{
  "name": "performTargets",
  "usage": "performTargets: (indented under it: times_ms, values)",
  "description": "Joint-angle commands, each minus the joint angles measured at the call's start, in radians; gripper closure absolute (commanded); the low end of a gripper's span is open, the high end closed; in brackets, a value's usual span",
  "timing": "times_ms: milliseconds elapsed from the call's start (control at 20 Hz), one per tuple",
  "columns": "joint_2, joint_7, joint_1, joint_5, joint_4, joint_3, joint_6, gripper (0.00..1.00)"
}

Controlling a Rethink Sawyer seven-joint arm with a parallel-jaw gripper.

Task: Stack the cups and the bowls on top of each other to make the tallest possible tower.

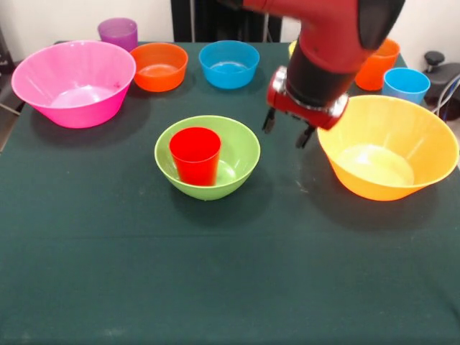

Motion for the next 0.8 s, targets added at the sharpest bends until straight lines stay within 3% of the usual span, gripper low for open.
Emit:
performTargets:
  times_ms: [50,350,800]
  values:
    - [-0.164,-0.004,-0.002,-0.018,0.117,0.055,0.106,0.0]
    - [-0.19,-0.002,-0.009,-0.026,0.093,0.062,0.184,0.0]
    - [-0.151,0.034,-0.007,-0.038,0.073,0.076,0.141,0.0]
